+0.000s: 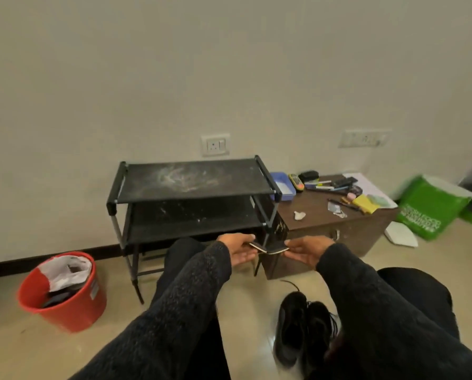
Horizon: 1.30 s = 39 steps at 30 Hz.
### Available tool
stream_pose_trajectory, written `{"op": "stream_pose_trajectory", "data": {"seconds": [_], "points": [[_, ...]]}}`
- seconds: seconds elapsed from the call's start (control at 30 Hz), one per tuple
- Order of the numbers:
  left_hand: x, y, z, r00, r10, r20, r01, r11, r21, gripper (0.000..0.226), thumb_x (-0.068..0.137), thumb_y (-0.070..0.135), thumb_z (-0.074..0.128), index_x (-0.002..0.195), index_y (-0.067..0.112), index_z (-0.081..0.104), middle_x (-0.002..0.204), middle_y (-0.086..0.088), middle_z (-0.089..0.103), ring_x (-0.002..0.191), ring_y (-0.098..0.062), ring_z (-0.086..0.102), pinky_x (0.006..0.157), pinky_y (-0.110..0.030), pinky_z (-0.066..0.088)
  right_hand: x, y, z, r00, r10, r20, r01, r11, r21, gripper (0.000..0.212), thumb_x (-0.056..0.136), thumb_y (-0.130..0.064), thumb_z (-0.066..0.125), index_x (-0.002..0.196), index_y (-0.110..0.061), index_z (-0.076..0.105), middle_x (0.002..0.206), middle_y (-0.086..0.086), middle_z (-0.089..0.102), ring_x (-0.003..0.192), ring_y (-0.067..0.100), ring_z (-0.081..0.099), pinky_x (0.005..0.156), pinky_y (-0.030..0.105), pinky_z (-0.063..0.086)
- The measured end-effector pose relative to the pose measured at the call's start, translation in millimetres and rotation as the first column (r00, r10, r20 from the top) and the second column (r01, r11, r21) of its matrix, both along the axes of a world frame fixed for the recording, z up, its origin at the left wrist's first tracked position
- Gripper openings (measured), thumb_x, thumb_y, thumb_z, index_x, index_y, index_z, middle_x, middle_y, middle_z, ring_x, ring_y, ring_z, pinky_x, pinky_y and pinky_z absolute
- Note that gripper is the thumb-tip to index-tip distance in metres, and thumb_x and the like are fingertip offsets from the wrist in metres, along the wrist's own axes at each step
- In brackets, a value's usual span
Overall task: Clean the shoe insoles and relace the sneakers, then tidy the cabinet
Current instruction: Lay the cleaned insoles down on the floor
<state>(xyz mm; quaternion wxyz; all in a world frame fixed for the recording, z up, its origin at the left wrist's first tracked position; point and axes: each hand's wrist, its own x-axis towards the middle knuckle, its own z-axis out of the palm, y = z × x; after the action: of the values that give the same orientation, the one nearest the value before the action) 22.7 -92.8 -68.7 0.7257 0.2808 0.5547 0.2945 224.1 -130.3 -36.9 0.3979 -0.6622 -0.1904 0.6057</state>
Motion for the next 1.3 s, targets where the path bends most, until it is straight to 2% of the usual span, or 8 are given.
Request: {"op": "stream_pose_trajectory", "data": {"seconds": [0.13,0.23,0.4,0.57,0.73,0.93,1.1,1.3], "points": [[-19.6,-12.7,33.3,0.996,0.065,0.058,-0.069,0.995,0.068,0.005,0.094,0.008,0.067,0.097,0.005,0.066,0.083,-0.013,0.069,0.072,-0.018,0.067,0.076,-0.031,0.059,-16.6,-7.4,39.9,0.999,0.005,-0.034,-0.003,0.998,0.07,0.02,0.087,0.012,0.064,0.106,0.006,0.059,0.106,0.028,0.07,0.101,0.037,0.07,0.079,0.04,0.06],[-32.5,-20.1,44.7,0.99,0.119,0.071,-0.126,0.987,0.098,0.004,0.096,0.007,0.066,0.095,0.004,0.063,0.081,-0.013,0.067,0.072,-0.018,0.066,0.067,-0.028,0.059,-32.8,-14.3,54.7,0.999,-0.002,-0.046,0.006,0.995,0.096,0.017,0.087,0.014,0.062,0.096,0.001,0.055,0.108,0.029,0.066,0.106,0.038,0.067,0.084,0.045,0.058],[-50.1,-17.4,43.9,0.98,0.182,0.083,-0.19,0.975,0.112,0.009,0.092,0.006,0.07,0.097,0.0,0.065,0.083,-0.014,0.068,0.076,-0.02,0.069,0.066,-0.029,0.06,-43.6,-6.1,52.8,0.997,0.018,-0.07,-0.013,0.997,0.071,0.018,0.088,0.015,0.06,0.103,0.005,0.062,0.108,0.026,0.065,0.094,0.035,0.067,0.079,0.042,0.059],[-60.3,7.0,25.4,0.966,0.245,0.086,-0.251,0.965,0.077,0.019,0.09,0.004,0.072,0.105,-0.005,0.066,0.095,-0.019,0.07,0.083,-0.024,0.07,0.064,-0.031,0.062,-45.0,19.0,38.4,1.0,-0.001,-0.029,0.002,0.999,0.04,0.026,0.087,0.015,0.062,0.112,0.01,0.064,0.113,0.025,0.065,0.103,0.036,0.068,0.058,0.037,0.063],[-61.4,49.8,-4.3,0.956,0.293,0.005,-0.292,0.954,0.068,0.016,0.09,0.006,0.074,0.103,0.0,0.067,0.089,-0.016,0.073,0.078,-0.024,0.074,0.066,-0.032,0.063,-40.3,53.3,17.3,0.997,-0.068,-0.037,0.068,0.998,-0.003,0.027,0.086,0.017,0.061,0.112,0.008,0.062,0.113,0.025,0.065,0.102,0.038,0.068,0.057,0.038,0.062],[-49.4,96.1,-32.0,0.951,0.31,-0.001,-0.309,0.949,0.058,0.032,0.088,0.0,0.073,0.119,0.0,0.062,0.1,-0.021,0.073,0.078,-0.027,0.077,0.061,-0.033,0.061,-31.8,86.4,-14.8,0.957,-0.202,-0.21,0.214,0.976,0.034,0.03,0.09,0.024,0.046,0.112,0.008,0.058,0.101,0.031,0.059,0.091,0.037,0.061,0.082,0.048,0.054],[-31.9,130.0,-49.1,0.958,0.287,-0.014,-0.285,0.956,0.07,0.023,0.093,-0.003,0.065,0.114,0.004,0.059,0.098,-0.021,0.072,0.077,-0.027,0.075,0.062,-0.032,0.061,-26.7,122.8,-50.2,0.968,-0.239,-0.082,0.24,0.971,0.0,0.024,0.089,0.02,0.054,0.105,0.005,0.063,0.106,0.025,0.062,0.094,0.035,0.064,0.092,0.047,0.055],[-19.4,162.6,-93.9,0.959,0.282,-0.023,-0.28,0.959,0.041,0.039,0.095,-0.006,0.059,0.131,0.01,0.055,0.106,-0.022,0.071,0.086,-0.029,0.076,0.068,-0.035,0.063,-19.4,159.3,-92.6,0.958,-0.287,-0.009,0.287,0.957,-0.032,0.024,0.091,0.016,0.053,0.095,-0.003,0.067,0.102,0.02,0.065,0.098,0.034,0.065,0.092,0.045,0.055]]}}
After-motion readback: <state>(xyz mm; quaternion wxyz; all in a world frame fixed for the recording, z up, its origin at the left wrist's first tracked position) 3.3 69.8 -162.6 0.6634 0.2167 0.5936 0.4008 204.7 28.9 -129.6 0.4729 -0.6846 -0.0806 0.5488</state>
